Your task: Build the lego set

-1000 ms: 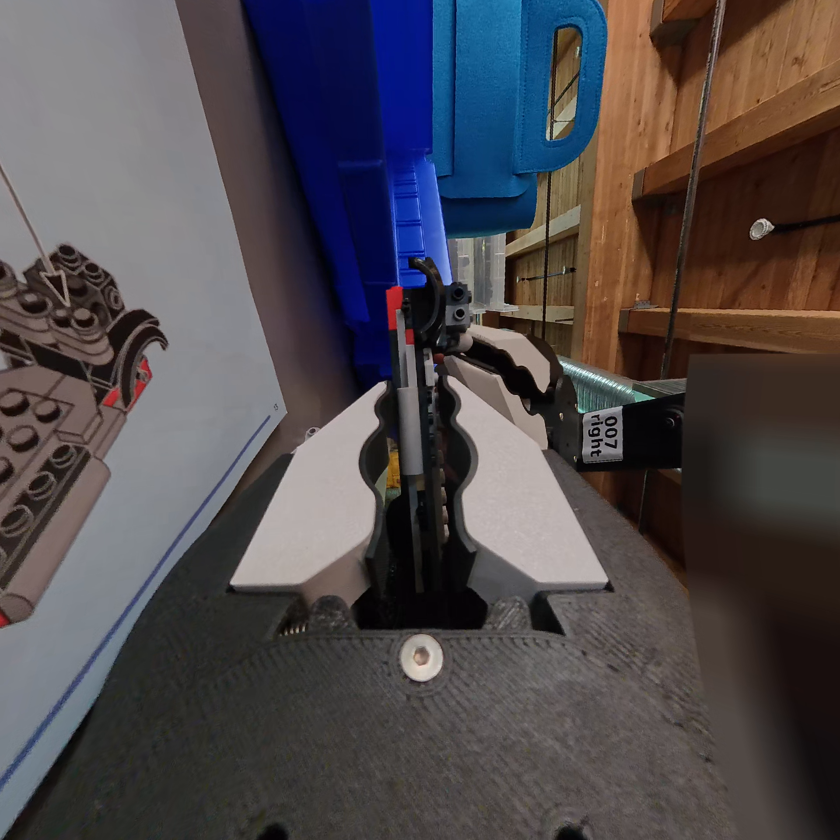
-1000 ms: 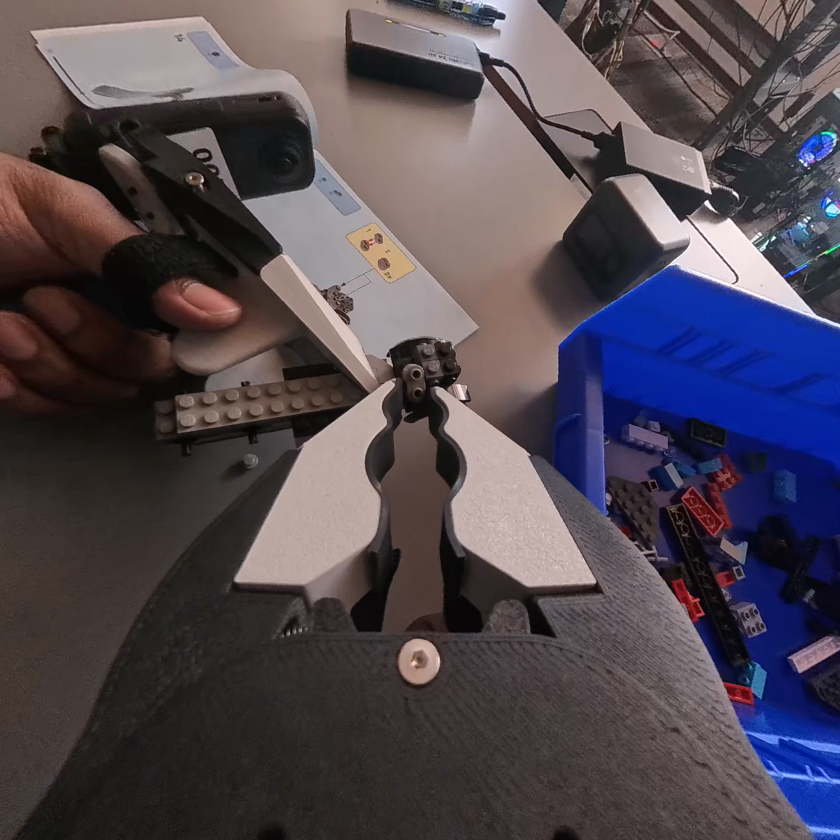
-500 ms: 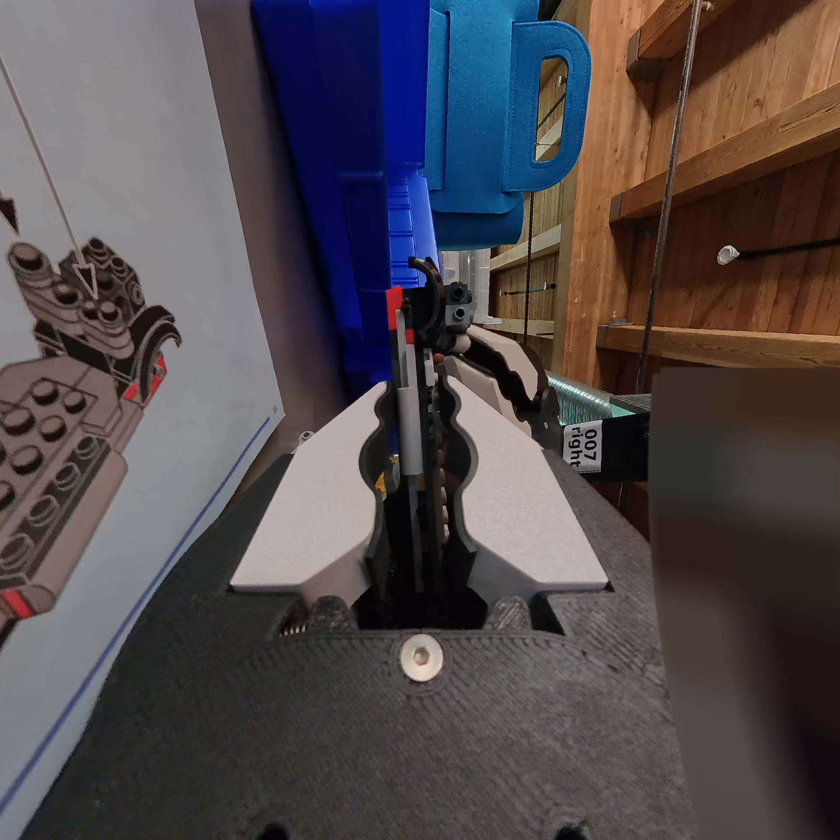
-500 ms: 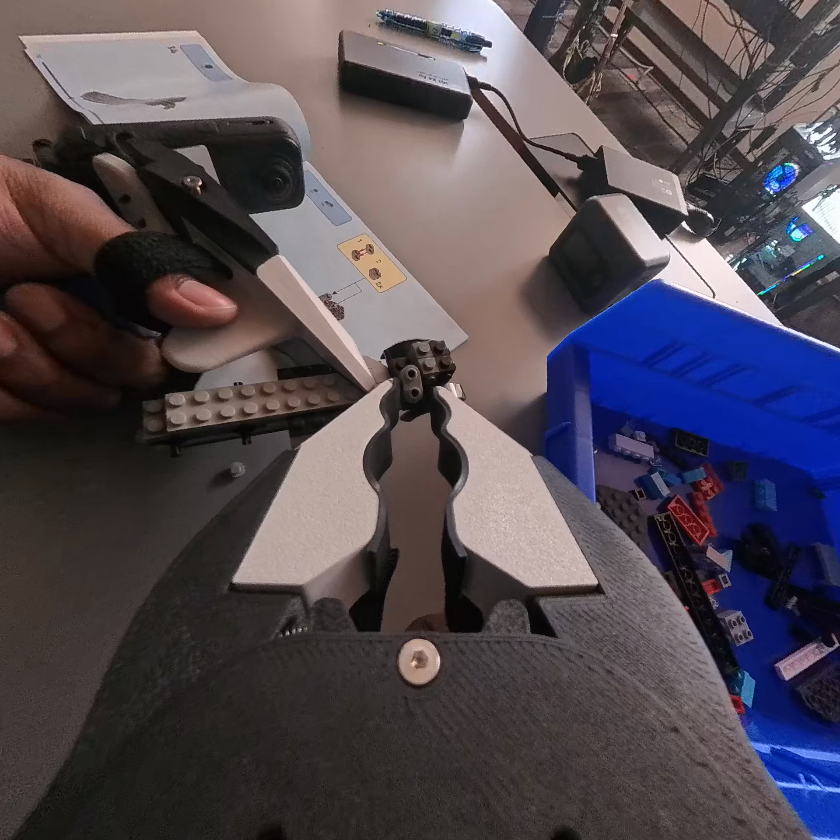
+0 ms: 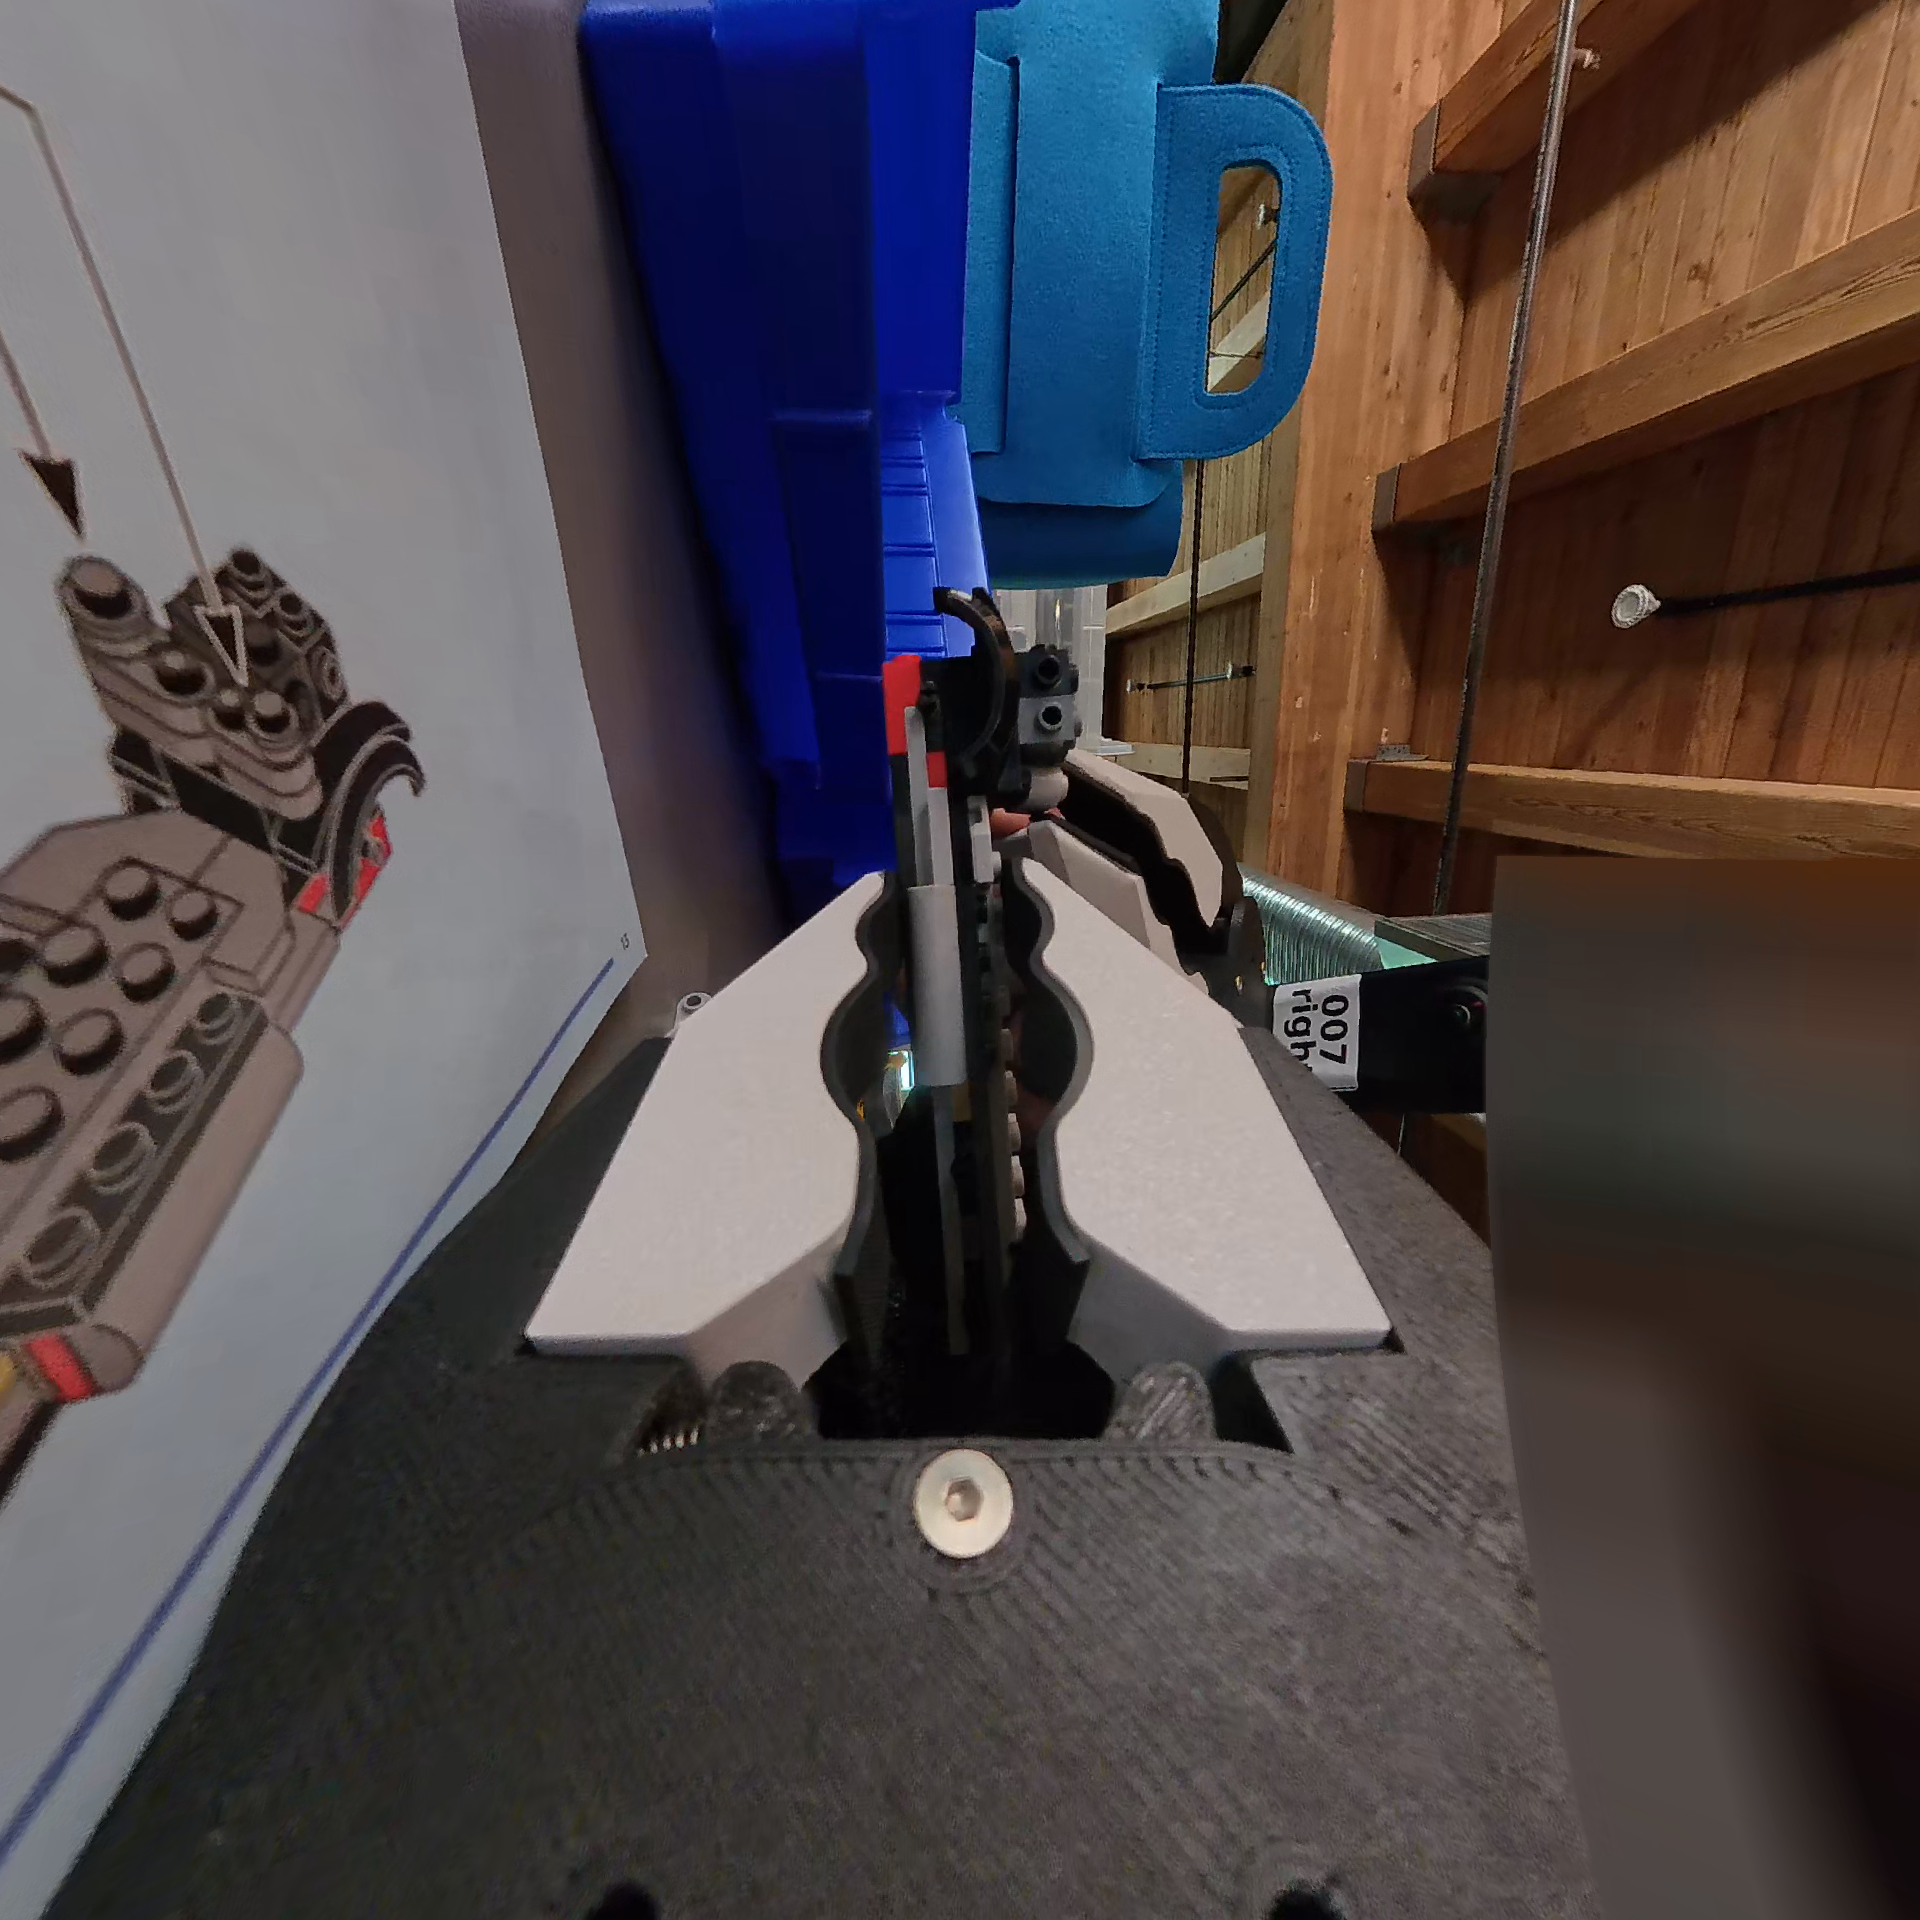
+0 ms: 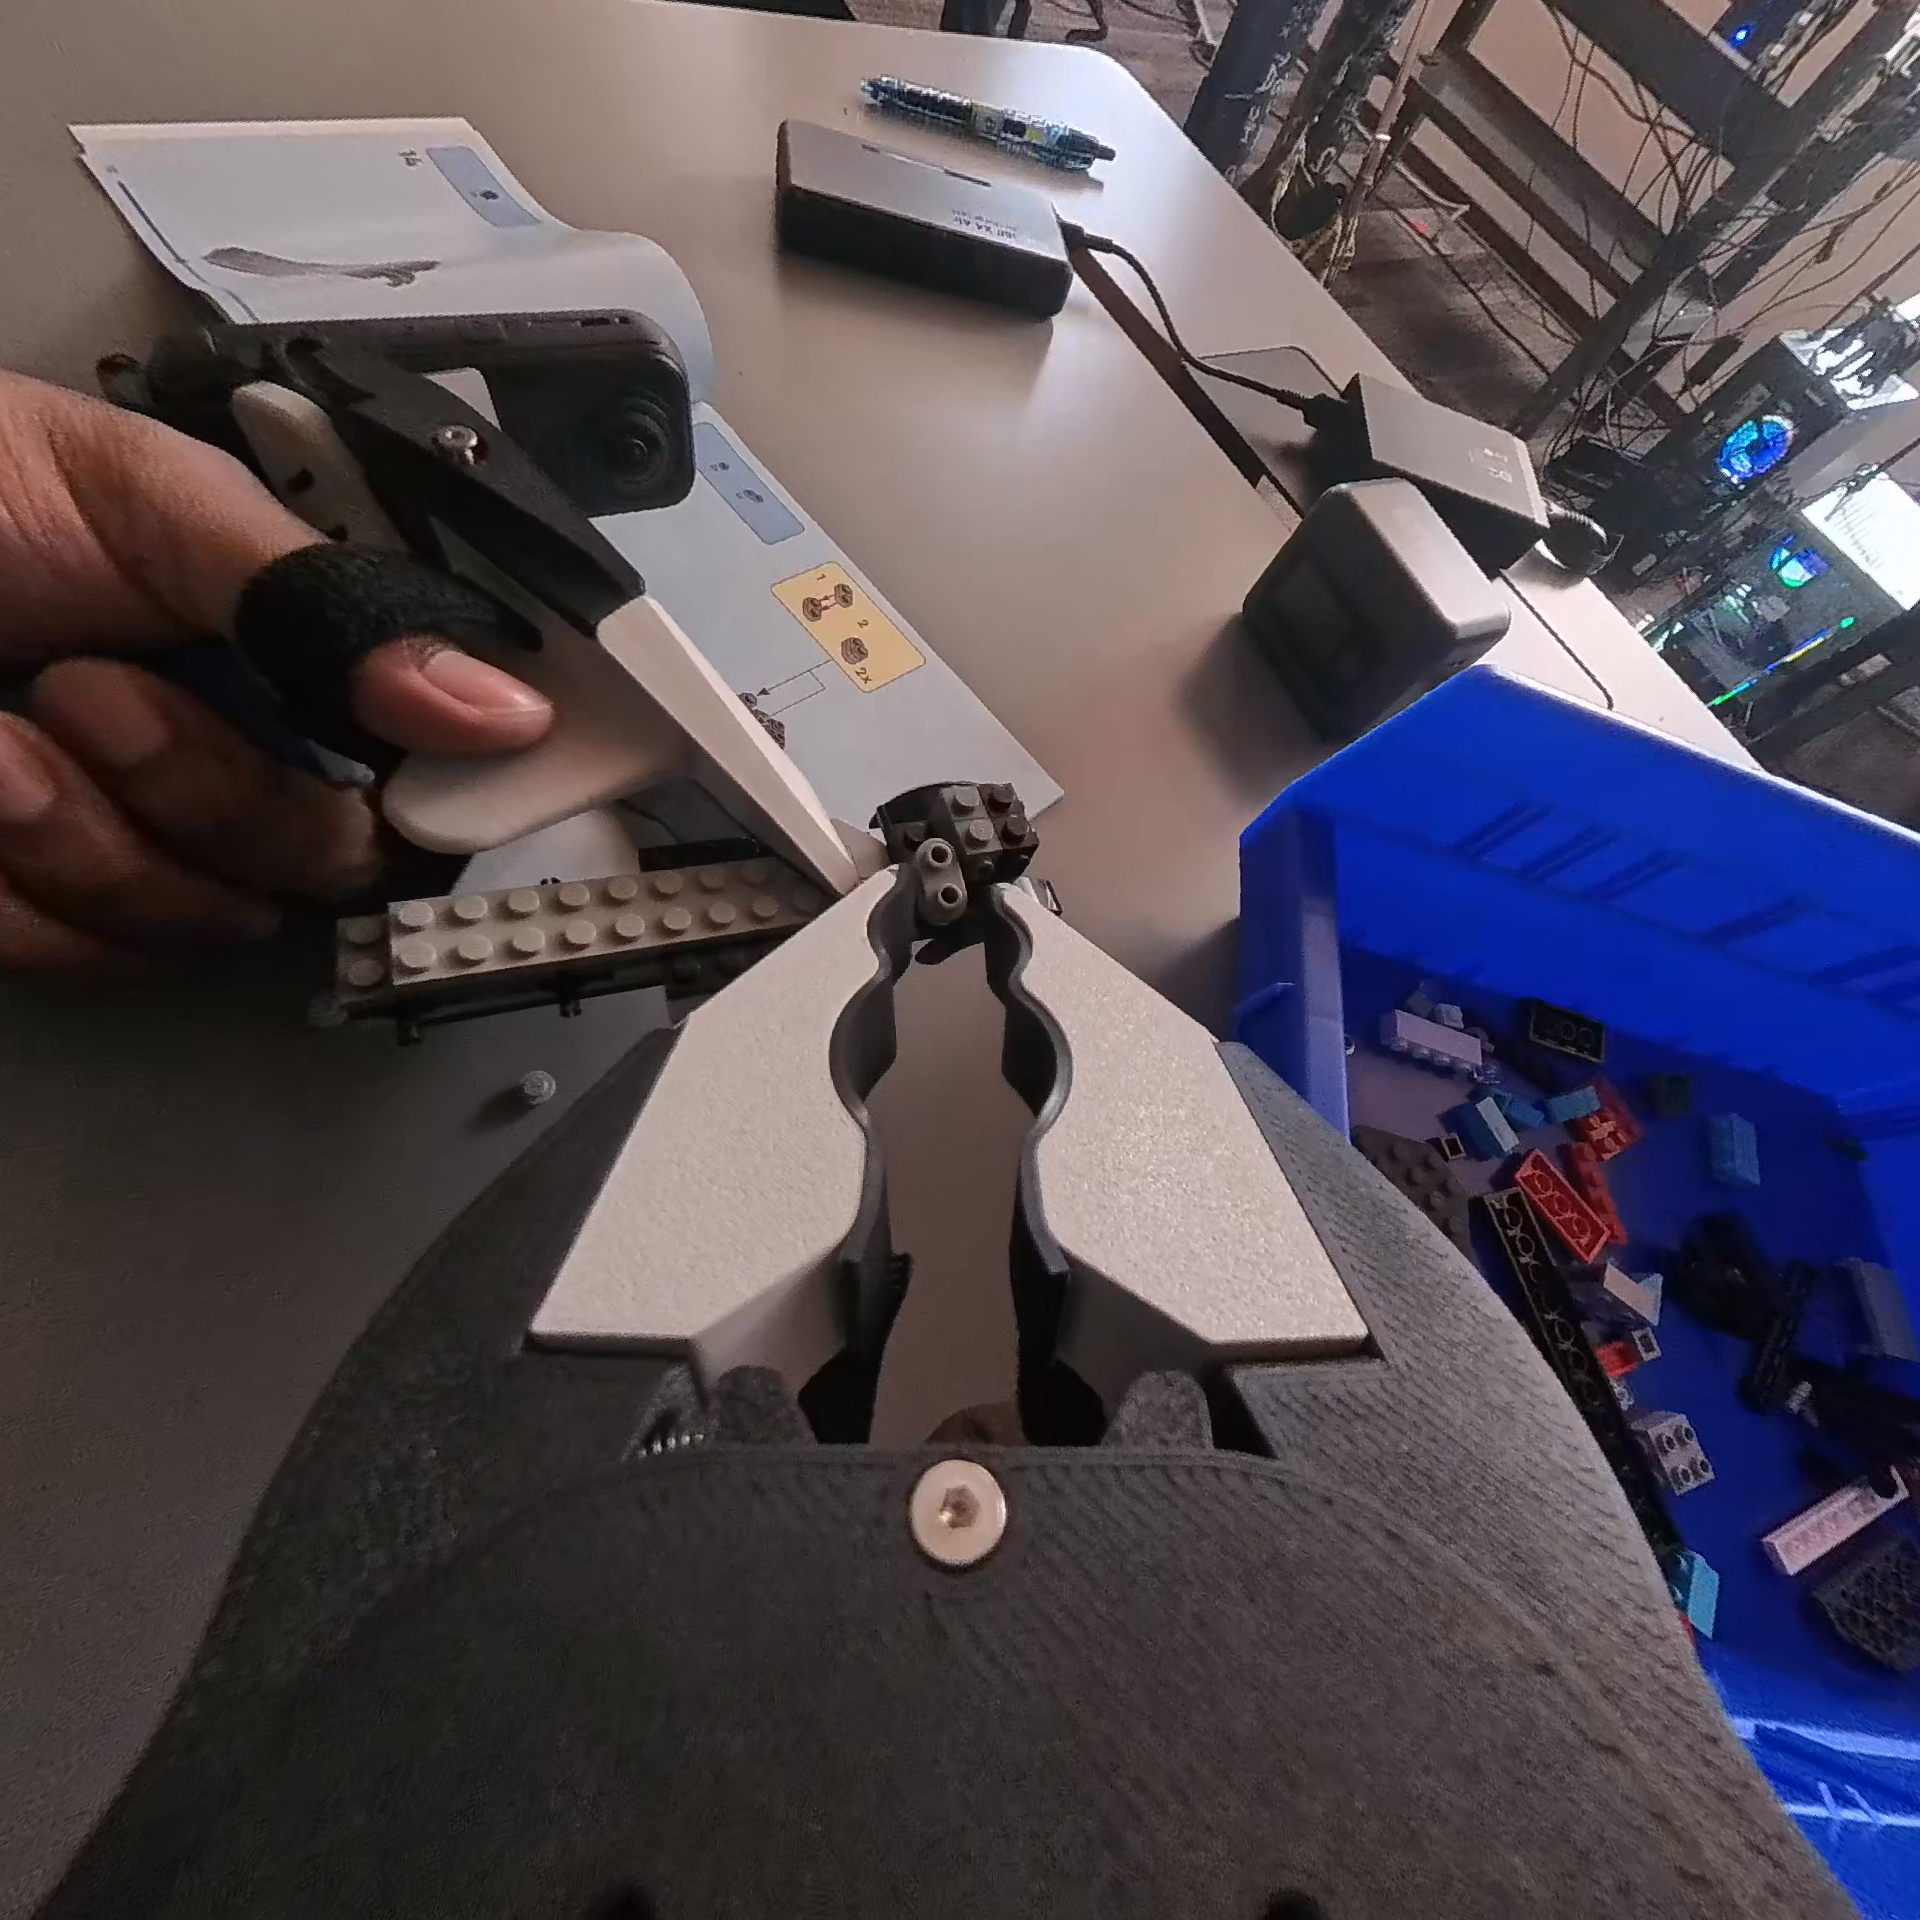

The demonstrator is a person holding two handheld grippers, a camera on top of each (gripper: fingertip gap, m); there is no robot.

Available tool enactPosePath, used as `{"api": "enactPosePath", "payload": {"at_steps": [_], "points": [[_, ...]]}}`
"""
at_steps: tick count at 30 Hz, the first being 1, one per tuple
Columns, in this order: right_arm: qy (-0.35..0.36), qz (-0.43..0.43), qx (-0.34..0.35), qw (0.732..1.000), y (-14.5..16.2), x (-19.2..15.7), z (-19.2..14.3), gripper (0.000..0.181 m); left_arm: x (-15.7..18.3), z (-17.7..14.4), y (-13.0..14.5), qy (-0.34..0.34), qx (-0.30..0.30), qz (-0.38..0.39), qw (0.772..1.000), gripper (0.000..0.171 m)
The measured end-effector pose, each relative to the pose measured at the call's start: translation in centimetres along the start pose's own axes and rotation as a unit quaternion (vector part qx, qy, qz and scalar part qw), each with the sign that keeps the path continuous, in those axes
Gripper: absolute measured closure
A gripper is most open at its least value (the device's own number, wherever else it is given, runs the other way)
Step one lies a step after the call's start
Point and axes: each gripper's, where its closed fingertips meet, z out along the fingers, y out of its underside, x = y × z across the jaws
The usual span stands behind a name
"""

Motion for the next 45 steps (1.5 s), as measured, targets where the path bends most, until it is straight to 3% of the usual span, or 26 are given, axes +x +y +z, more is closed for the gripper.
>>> {"api": "enactPosePath", "payload": {"at_steps": [7,12,17,21,31,45], "points": [[0.0,0.013,0.007,1.0,-0.1,0.3,-0.2,0.165,0.1,0.0,-0.1,0.003,0.003,-0.001,1.0,0.153],[-0.018,0.139,0.033,0.99,0.0,1.4,-1.0,0.149,0.3,-0.1,-0.2,0.007,0.005,0.003,1.0,0.153],[-0.084,0.344,0.08,0.932,-0.3,1.9,-1.7,0.133,0.9,-0.1,-0.3,0.014,0.006,0.021,1.0,0.153],[-0.132,0.436,0.093,0.885,-0.3,1.6,-1.4,0.129,1.2,0.0,-0.2,0.018,0.004,0.035,0.999,0.153],[-0.214,0.523,0.109,0.818,-0.5,0.3,-0.6,0.127,1.6,0.1,0.0,0.016,-0.003,0.066,0.998,0.153],[-0.24,0.525,0.126,0.807,-0.7,0.1,-0.9,0.14,2.2,0.5,0.8,0.001,-0.024,0.138,0.99,0.153]]}}
